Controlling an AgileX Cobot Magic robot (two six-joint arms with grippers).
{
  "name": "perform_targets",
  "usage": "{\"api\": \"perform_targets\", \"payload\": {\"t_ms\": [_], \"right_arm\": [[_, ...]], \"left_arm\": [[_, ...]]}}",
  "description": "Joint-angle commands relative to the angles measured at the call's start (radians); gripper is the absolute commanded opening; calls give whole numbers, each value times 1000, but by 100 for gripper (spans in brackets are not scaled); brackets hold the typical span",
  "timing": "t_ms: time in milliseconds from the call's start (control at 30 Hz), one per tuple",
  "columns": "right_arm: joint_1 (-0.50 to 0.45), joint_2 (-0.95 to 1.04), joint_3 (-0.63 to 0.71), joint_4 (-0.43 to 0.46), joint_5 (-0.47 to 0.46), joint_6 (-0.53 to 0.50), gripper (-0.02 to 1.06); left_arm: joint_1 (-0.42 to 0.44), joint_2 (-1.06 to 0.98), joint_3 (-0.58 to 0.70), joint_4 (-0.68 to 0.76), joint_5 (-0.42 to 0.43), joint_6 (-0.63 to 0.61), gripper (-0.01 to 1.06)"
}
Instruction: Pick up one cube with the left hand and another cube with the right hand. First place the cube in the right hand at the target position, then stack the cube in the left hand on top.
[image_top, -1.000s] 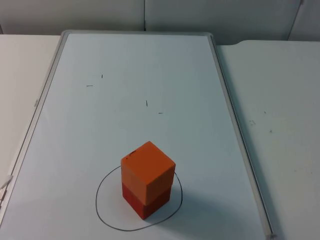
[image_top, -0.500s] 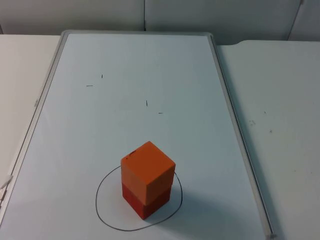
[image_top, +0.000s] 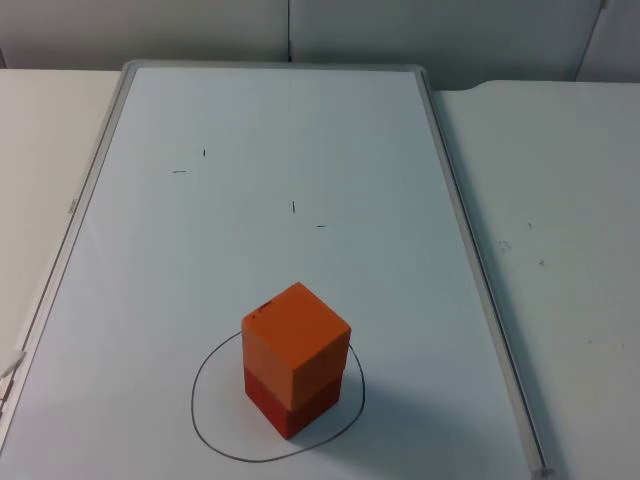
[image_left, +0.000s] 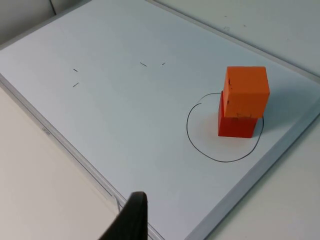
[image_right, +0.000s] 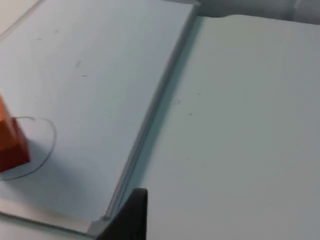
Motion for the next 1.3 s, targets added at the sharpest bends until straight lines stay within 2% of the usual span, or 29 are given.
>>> {"api": "perform_targets", "payload": {"t_ms": [0,100,133,267,300,367,467,500,600,633,767,800,933,1267], "right_arm": [[-85,-3,5,1,-11,-8,105],[-195,-3,5,1,-11,-8,105],[-195,-3,5,1,-11,-8,105],[-274,-3,5,1,-11,-8,105],[-274,-3,5,1,-11,-8,105],[-299,-3,5,1,-11,-8,105],[-308,-3,5,1,-11,-6,105],[-308,-3,5,1,-11,-6,105],[-308,-3,5,1,-11,-6,105],[-308,-3,5,1,-11,-6,105],[-308,-3,5,1,-11,-6,105],[-308,-3,5,1,-11,-6,105],[-308,-3,5,1,-11,-6,105],[-308,-3,5,1,-11,-6,105]], "left_arm": [[-7,-7,3,-4,-5,-8,105],[14,-7,3,-4,-5,-8,105],[14,-7,3,-4,-5,-8,105],[107,-7,3,-4,-5,-8,105],[107,-7,3,-4,-5,-8,105],[189,-7,3,-4,-5,-8,105],[306,-7,3,-4,-5,-8,105],[306,-7,3,-4,-5,-8,105],[434,-7,3,-4,-5,-8,105],[434,-7,3,-4,-5,-8,105],[597,-16,3,-4,-5,-8,105],[597,-16,3,-4,-5,-8,105],[703,-47,3,-4,-7,-8,105],[810,-47,3,1,-8,-8,105]]}}
